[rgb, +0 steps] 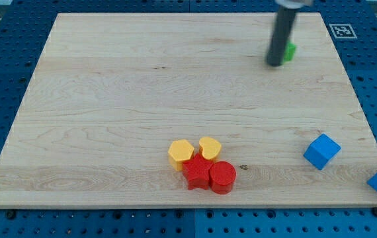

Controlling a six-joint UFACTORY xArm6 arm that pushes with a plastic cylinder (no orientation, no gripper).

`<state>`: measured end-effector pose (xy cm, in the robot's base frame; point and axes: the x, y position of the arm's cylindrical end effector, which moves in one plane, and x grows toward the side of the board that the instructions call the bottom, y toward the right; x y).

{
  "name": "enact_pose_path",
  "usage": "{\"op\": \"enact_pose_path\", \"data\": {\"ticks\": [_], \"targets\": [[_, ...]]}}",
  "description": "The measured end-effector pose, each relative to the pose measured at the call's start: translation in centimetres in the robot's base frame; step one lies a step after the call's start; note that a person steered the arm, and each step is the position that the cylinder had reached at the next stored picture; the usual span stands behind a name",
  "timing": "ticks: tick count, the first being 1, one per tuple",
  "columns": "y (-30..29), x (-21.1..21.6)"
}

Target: Move green star into the green circle

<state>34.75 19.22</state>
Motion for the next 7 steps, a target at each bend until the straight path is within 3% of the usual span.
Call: {"op": "enact_pose_path", "data": {"ticks": [1,2,3,6,7], "targets": [[2.1,0.0],[-0.8,0.0],[0.6,1.5],[5.1,-4.2],[5.1,-2.1]]}}
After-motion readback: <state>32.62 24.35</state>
